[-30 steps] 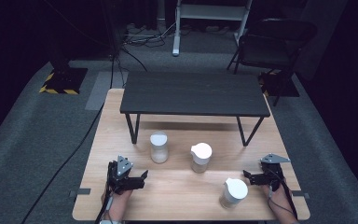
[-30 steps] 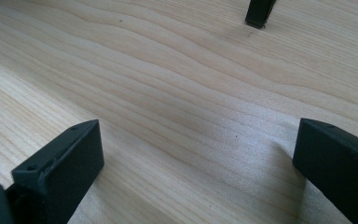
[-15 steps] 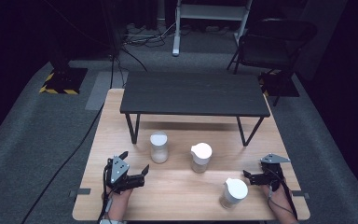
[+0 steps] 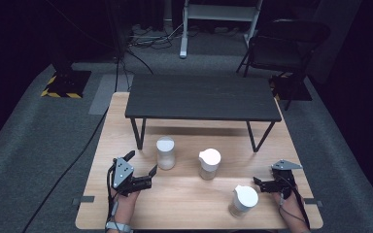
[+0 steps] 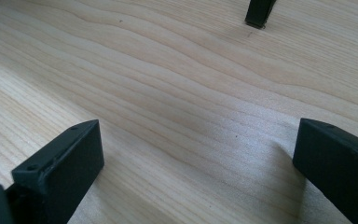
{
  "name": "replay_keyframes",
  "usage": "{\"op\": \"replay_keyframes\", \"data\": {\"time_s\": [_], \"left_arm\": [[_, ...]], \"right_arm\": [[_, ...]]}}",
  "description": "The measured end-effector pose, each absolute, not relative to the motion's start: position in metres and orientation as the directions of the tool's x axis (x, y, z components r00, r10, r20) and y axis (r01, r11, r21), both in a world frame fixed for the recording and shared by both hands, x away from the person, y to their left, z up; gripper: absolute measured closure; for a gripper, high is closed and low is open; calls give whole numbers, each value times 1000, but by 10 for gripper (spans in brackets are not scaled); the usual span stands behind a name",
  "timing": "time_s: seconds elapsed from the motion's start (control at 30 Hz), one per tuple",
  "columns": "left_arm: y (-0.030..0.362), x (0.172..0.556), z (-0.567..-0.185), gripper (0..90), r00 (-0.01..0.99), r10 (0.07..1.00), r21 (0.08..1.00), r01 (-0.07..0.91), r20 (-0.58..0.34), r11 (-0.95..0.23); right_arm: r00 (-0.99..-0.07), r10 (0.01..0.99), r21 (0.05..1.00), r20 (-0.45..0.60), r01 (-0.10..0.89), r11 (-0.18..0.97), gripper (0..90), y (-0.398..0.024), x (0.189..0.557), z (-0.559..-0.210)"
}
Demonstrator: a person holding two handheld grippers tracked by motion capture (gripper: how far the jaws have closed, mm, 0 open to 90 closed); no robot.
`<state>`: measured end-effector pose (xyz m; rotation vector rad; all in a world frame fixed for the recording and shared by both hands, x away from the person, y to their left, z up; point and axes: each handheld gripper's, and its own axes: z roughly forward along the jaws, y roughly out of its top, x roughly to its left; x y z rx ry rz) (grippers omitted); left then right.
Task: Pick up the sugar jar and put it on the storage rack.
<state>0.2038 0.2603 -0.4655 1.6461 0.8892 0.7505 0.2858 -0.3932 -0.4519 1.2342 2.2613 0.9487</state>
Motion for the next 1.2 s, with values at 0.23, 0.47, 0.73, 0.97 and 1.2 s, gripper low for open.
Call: {"op": "replay_keyframes", "data": {"time_s": [0.23,0.47,0.73,0.97,1.2], "left_arm": [[256,213,-464,57,545,838,975,176,21,-139],[251,223,-463,56,558,830,977,169,16,-132],[244,235,-465,57,566,824,978,169,3,-120],[240,246,-464,56,584,812,978,169,0,-123],[234,257,-466,63,595,803,976,183,-15,-117]], "right_arm": [[-531,847,721,-20,580,380,16,-393,286,-452],[-528,849,721,-20,581,378,17,-392,285,-452],[-525,851,721,-22,582,377,16,-391,285,-452],[-523,852,721,-21,582,375,16,-391,285,-452],[-521,853,721,-21,583,374,16,-391,285,-452]]}}
